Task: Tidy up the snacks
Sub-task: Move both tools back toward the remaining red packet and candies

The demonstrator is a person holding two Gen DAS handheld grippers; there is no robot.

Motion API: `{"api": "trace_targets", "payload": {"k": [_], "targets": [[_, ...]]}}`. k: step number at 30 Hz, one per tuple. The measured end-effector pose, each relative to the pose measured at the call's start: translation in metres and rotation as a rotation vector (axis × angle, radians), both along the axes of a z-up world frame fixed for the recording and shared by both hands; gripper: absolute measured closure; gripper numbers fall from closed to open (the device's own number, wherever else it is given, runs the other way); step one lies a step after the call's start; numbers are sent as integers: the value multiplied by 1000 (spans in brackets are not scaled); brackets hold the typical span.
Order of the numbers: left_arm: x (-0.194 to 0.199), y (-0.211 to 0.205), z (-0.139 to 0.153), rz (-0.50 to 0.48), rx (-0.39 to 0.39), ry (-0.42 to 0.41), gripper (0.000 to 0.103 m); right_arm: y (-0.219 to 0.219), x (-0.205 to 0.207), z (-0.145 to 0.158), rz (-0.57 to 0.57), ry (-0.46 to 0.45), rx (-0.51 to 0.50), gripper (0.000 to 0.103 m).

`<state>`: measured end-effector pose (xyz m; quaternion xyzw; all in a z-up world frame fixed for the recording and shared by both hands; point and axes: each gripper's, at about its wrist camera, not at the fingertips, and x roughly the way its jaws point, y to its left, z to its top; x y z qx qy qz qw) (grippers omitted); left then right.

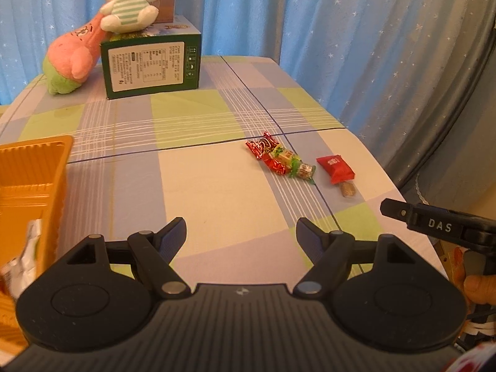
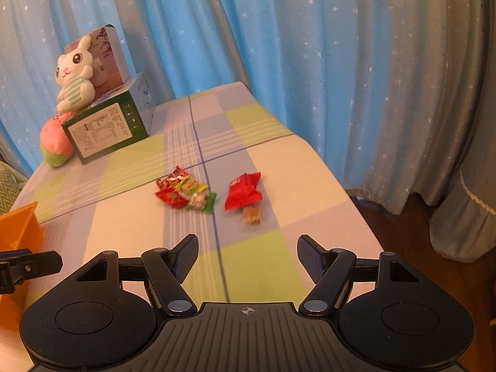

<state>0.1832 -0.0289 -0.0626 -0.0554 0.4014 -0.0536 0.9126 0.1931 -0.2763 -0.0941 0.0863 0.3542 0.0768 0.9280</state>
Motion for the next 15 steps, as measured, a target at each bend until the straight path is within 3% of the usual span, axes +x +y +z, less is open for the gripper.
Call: {"api": "trace_targets", "payload": {"k": [7, 9, 15], "targets": [[36, -6, -28, -10, 1, 20, 27, 2, 52, -31, 46, 1, -25, 35], [45, -7, -35, -8, -4, 25, 27, 3, 65, -38, 58, 16, -21, 44], [62, -9, -46, -14, -13, 26, 27, 12, 89, -59, 96, 50, -54, 58]]}}
